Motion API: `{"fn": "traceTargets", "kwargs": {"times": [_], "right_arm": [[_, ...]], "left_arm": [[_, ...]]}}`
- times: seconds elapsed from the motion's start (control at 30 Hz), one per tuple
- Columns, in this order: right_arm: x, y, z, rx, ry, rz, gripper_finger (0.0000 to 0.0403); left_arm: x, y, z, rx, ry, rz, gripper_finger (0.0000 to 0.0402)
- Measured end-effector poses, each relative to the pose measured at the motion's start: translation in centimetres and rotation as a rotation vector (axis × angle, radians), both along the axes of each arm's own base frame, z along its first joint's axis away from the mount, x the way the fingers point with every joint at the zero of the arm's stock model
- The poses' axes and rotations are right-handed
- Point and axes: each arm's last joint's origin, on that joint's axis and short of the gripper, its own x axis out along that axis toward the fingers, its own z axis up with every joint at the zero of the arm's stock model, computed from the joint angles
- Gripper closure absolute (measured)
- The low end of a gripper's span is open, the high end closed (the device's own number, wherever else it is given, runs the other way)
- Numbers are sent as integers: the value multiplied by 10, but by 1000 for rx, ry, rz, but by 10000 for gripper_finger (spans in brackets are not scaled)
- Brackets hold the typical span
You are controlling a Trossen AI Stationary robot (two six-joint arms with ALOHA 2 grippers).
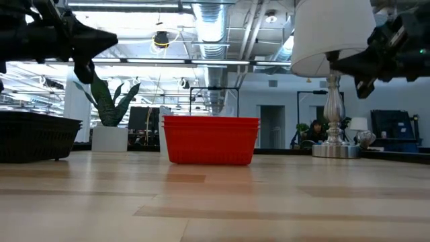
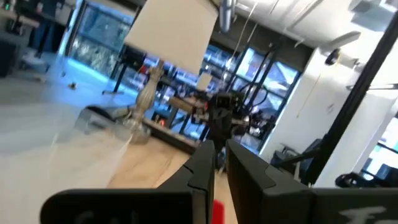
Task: Stack baskets by color
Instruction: Return to Home Position
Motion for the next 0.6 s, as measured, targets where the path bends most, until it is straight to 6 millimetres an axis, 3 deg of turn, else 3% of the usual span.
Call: {"fn": "traceTargets", "kwargs": {"times": [0.23,0.33,0.43,0.6], "right_arm": [[1,0,-4,-39,24,6,396],[1,0,-5,-83,42,-5,395],[1,-1,-5,-163,63,-30,395],[1,-1,-5,-147,59,-26,395]], "left_arm": [[2,0,-11,-37,105,-28,375],[2,2,-12,-42,114,42,375],[2,2,-11,18,116,79,375],[2,3,-13,121,163,116,375]]}}
